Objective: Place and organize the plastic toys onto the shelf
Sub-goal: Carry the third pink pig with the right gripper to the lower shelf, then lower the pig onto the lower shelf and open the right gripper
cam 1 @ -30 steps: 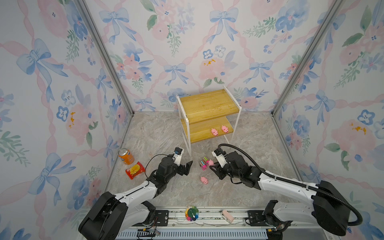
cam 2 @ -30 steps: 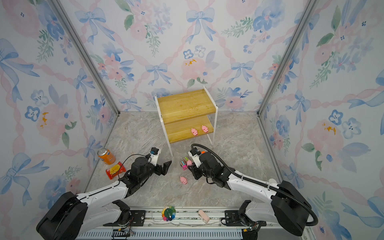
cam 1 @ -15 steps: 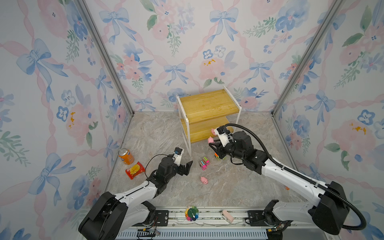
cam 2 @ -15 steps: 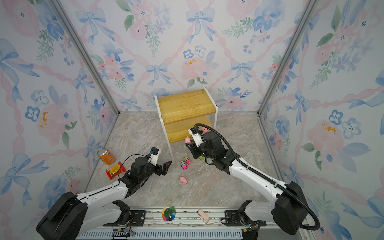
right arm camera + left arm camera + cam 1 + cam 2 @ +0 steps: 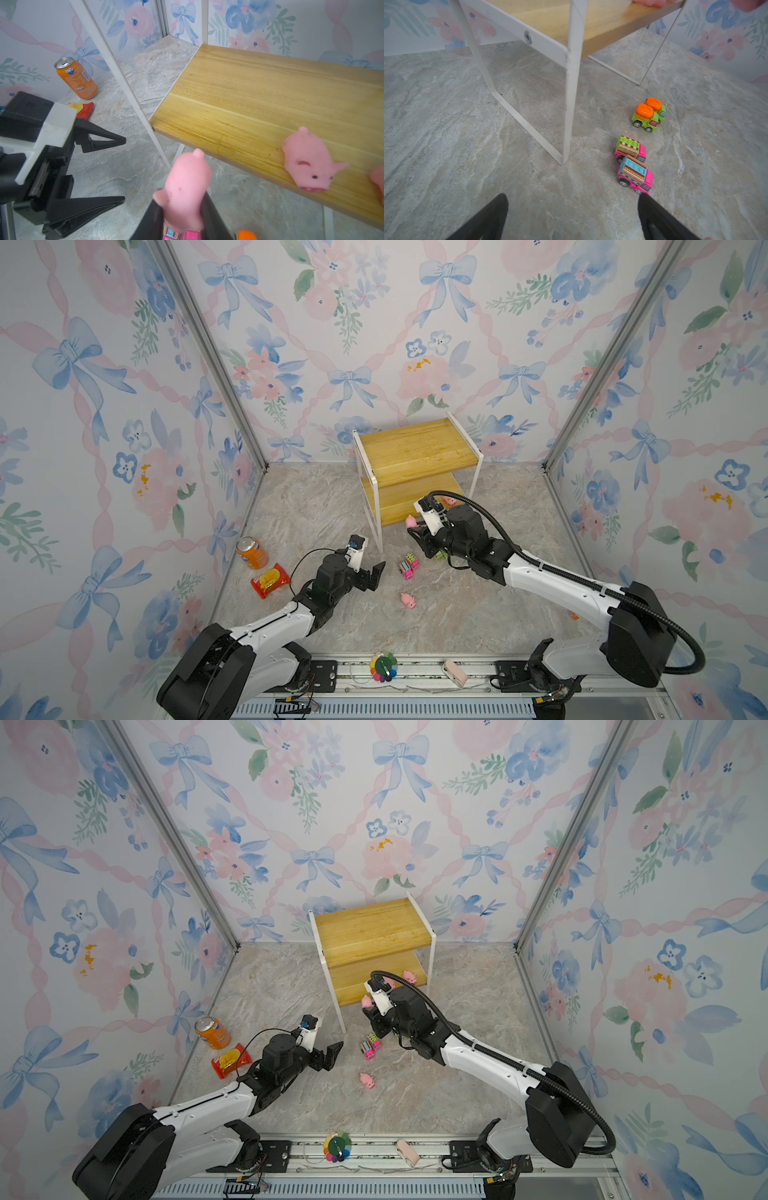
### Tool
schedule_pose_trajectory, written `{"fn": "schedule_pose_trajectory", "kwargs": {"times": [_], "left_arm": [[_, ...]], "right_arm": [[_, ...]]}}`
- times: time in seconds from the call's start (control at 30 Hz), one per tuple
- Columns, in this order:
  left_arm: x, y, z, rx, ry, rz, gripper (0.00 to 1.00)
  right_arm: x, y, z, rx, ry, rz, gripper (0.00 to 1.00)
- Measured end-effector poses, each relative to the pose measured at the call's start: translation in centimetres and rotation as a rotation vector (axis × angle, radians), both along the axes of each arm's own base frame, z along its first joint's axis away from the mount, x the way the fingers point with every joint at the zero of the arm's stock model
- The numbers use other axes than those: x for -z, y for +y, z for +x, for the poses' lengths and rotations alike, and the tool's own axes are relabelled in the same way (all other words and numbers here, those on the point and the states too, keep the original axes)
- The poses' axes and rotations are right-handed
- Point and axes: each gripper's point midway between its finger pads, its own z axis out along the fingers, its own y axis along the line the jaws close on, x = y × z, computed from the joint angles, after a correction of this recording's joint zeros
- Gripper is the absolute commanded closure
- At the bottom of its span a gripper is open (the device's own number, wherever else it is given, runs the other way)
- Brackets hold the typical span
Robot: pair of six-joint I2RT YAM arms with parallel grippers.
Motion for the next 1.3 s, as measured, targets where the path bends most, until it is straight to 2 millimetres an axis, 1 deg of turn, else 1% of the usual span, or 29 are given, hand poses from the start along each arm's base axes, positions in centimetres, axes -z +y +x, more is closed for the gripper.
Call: {"fn": "schedule_pose_trajectory", "kwargs": {"times": [0.17, 0.27, 0.43, 0.63, 0.77, 1.07, 1.17, 1.3], "left_arm": [[0.0, 0.0, 0.0, 0.000, 0.000, 0.000, 0.02], [0.0, 0.0, 0.0, 0.000, 0.000, 0.000, 0.02], [0.2, 0.0, 0.0, 0.000, 0.004, 0.002, 0.02], [0.2, 0.0, 0.0, 0.000, 0.005, 0.003, 0.02], [0.2, 0.0, 0.0, 0.000, 0.005, 0.003, 0.02], [0.2, 0.0, 0.0, 0.000, 0.004, 0.003, 0.02], [0.2, 0.0, 0.0, 0.000, 0.004, 0.003, 0.02], [0.2, 0.0, 0.0, 0.000, 0.004, 0.003, 0.02]], "right_arm": [[-0.1, -0.2, 0.9, 0.035, -0.022, -0.002, 0.70], [-0.4, -0.3, 1.6, 0.050, -0.036, -0.003, 0.70], [-1.1, 0.0, 2.7, 0.054, -0.060, -0.011, 0.71], [-1.2, -0.7, 3.6, 0.070, -0.072, -0.022, 0.70], [-0.7, -1.0, 4.1, 0.077, -0.071, -0.037, 0.71], [1.5, -0.7, 4.8, 0.076, -0.049, -0.084, 0.71], [1.7, -0.7, 5.0, 0.077, -0.045, -0.088, 0.71], [1.4, -0.5, 5.4, 0.081, -0.050, -0.084, 0.71]]}}
